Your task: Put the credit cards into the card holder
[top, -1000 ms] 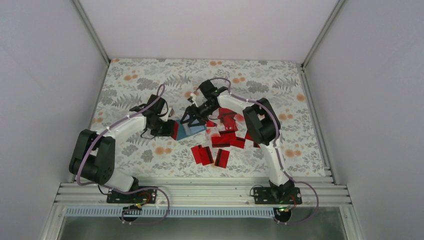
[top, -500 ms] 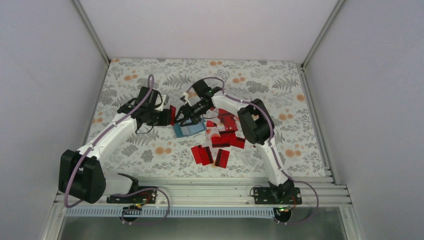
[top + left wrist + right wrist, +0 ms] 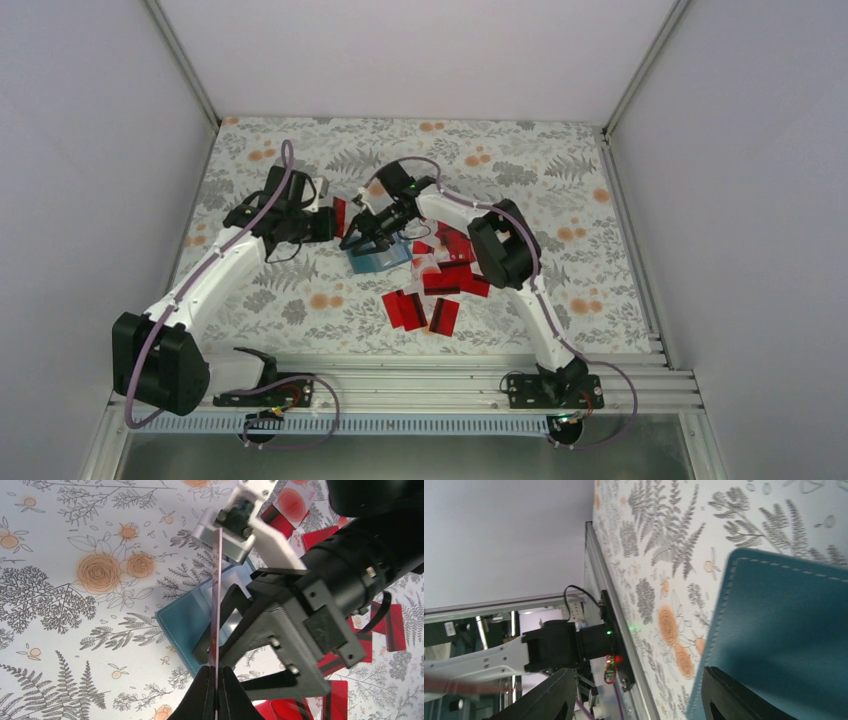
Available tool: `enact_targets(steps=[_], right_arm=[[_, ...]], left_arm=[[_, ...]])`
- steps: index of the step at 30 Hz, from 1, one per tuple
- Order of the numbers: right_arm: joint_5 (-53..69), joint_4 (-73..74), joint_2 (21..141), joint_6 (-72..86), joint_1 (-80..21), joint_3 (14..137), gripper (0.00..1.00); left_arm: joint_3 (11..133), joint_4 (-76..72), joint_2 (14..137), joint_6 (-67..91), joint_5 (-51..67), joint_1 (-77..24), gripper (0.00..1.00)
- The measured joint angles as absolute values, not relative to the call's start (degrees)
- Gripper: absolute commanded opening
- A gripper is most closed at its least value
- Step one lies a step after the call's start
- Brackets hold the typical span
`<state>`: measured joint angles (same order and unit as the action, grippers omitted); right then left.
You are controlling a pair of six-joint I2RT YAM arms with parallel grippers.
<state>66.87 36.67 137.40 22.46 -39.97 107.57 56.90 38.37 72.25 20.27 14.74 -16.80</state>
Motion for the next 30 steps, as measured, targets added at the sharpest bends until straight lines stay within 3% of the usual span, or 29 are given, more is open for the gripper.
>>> enact_targets(steps=[7, 17, 30], right_arm=[[58.94, 37.17, 135.94, 22.68, -39.03, 107.42, 0.69], [47.99, 39.92, 124.27, 19.81, -32.84, 99.83, 0.70], [43.92, 41.41, 125.89, 18.81, -32.84, 94.48, 0.69]], left_arm=[[56.84, 38.74, 71.61, 20.16, 14.66, -16.64, 0.02], [50.02, 36.23, 74.61, 18.61, 16.80, -16.60, 0.02], [46.54, 32.73, 78.50, 18.61, 17.37, -16.60, 0.02]])
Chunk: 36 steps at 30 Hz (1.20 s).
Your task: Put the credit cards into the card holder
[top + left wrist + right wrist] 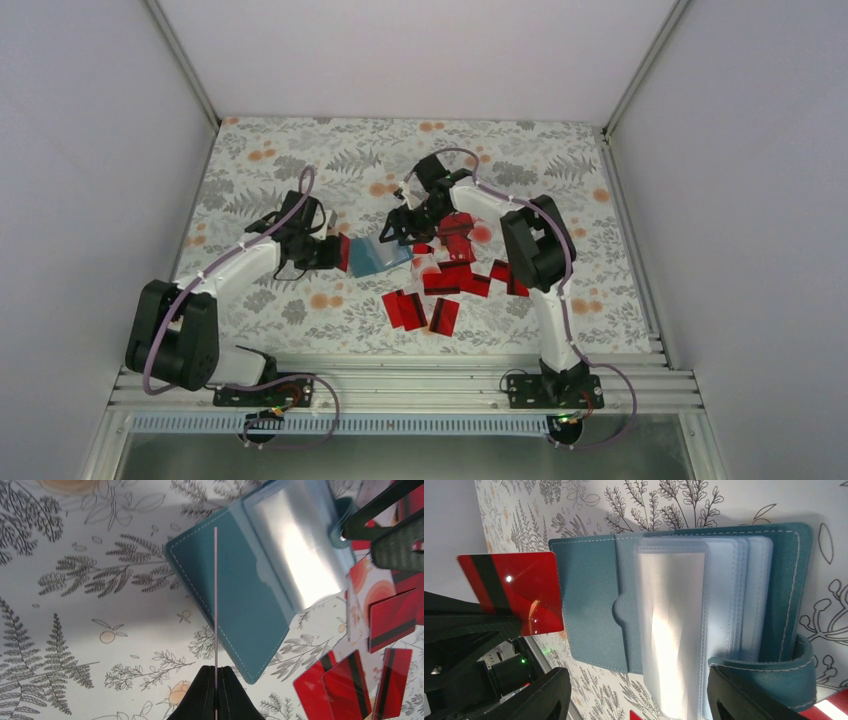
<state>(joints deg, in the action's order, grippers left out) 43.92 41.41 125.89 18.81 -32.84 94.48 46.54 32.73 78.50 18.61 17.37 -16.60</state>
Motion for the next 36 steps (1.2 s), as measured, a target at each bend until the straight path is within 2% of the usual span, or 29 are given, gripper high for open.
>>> enact_targets(steps=[22, 36], right_arm=[[47.29, 41.19, 130.10, 18.79, -33.76, 97.01, 0.69], [57.67, 39.62, 132.18, 18.24, -36.05, 99.66, 0.69]], left_arm=[[44.51, 31.18, 82.00, 18.90, 17.39, -16.60, 0.02], [43.53, 29.32, 83.15, 18.92, 17.85, -16.60, 0.02]])
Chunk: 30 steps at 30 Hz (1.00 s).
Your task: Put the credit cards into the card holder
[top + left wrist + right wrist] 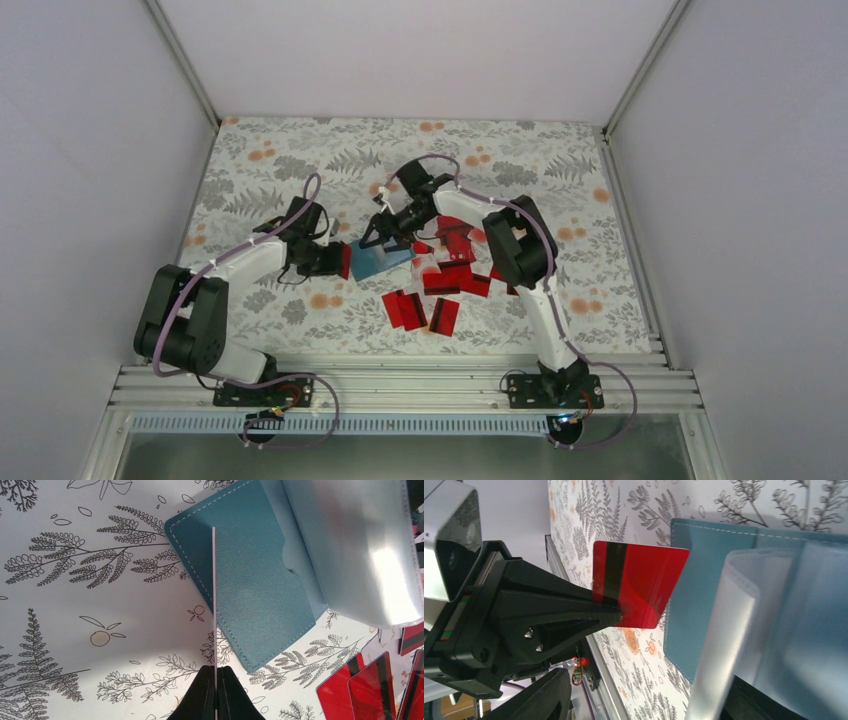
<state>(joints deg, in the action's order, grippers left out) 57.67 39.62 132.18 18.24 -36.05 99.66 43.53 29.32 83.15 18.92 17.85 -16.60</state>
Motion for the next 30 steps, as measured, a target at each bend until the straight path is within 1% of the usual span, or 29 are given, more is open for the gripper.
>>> enact_targets(steps=[10, 17, 23, 30], right_arm=[[61.25, 38.96, 134.89, 17.67, -36.99, 101.27, 0.69], [62.43, 37.15, 137.53, 18.15, -37.39, 101.25, 0.68], [63.31, 34.28, 137.56, 19.49, -37.39, 100.22, 0.68], [64.20, 32.45, 137.47, 20.05, -37.39, 99.13, 0.68]], left_arm=[[45.93, 30.87, 81.82, 19.66, 17.63, -16.40, 0.03], [48.82, 30.26, 78.35, 21.87, 19.00, -13.37, 0.02], [47.90, 25.28, 77.10, 23.86, 25.26, -10.46, 0.02], [43.92, 16.29, 81.82, 25.36, 34.94, -9.80, 0.02]])
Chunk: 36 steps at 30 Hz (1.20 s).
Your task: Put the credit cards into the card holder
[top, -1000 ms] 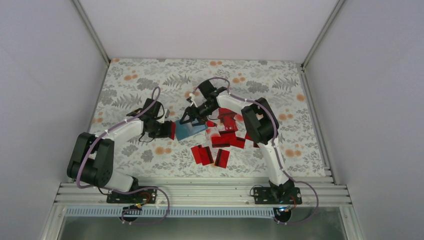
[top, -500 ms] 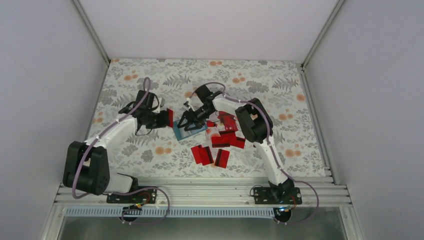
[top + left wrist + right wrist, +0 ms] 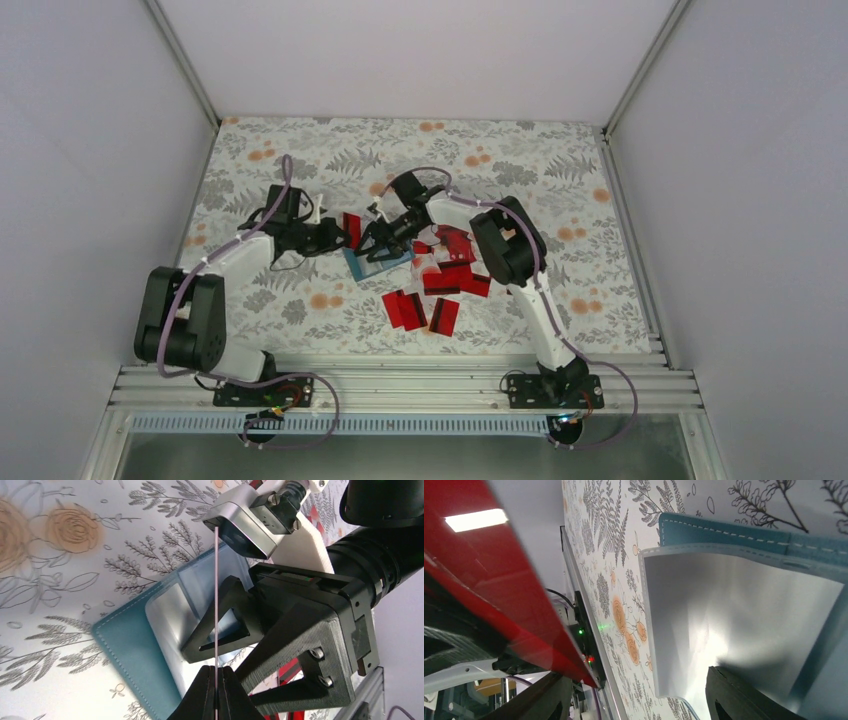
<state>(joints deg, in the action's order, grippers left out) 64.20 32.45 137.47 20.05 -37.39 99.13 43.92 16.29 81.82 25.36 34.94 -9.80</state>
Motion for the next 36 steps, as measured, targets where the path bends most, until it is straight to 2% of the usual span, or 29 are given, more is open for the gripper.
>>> enact_targets(steps=[12, 22, 36], right_arm=[[63.72, 32.47, 136.70, 19.90, -37.45, 98.21, 0.68], [61.12, 36.95, 134.04, 16.16, -37.43, 96.29, 0.69], [56.34, 37.93, 118.41, 16.38, -32.88, 87.77, 0.67]], left_arm=[[43.20, 11.33, 93.25, 24.69, 41.85, -9.76, 0.02], [43.11, 11.29, 95.39, 24.12, 42.41, -10.70, 0.02], [43.29, 11.44, 96.18, 23.33, 41.19, -11.73, 0.02]])
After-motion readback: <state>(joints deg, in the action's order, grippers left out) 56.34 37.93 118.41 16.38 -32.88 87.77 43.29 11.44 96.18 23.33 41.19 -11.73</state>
